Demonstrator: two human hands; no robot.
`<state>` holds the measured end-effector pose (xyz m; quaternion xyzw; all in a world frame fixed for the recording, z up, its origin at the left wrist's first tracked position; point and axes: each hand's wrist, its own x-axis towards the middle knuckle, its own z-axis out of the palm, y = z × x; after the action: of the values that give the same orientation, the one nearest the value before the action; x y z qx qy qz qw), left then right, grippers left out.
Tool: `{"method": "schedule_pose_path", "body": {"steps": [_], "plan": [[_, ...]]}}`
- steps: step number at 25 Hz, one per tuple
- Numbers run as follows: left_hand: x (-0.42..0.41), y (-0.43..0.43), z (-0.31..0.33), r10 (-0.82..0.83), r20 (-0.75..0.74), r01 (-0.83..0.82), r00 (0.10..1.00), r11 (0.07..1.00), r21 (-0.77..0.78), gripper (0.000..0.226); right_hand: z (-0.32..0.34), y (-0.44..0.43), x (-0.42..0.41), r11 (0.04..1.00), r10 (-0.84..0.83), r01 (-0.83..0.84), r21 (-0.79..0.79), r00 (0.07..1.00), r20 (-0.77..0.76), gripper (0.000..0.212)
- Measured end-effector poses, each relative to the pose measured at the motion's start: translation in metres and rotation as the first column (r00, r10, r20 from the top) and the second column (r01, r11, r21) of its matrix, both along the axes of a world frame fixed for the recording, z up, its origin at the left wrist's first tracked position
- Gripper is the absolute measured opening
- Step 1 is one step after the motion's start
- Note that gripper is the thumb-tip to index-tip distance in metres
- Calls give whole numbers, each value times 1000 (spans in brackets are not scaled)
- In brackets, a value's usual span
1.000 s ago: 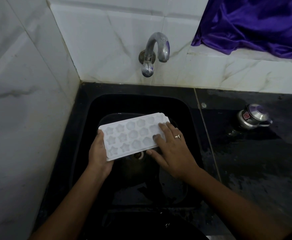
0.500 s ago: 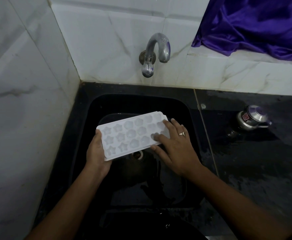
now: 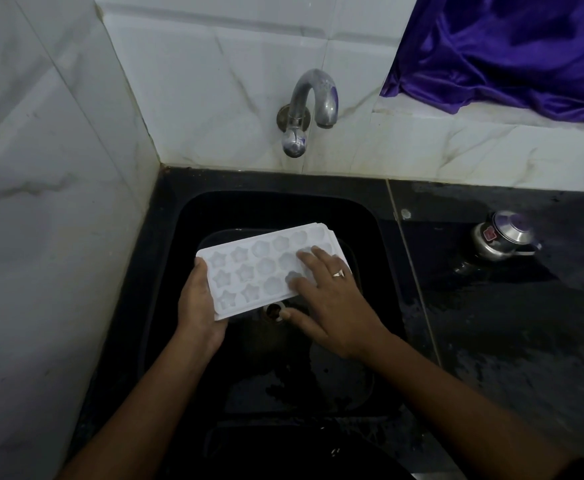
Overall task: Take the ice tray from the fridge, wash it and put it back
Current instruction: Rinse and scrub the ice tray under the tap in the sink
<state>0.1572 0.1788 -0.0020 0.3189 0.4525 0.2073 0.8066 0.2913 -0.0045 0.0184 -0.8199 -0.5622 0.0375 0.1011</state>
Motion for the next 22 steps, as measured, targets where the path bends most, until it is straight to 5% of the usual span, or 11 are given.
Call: {"method": "schedule_pose_path", "body": {"steps": [22], "plan": [[0,-6,3,-1,-5,1,1000,1000,-2,56,-2,5,-7,998,-68,68,2,998,-18,58]]}}
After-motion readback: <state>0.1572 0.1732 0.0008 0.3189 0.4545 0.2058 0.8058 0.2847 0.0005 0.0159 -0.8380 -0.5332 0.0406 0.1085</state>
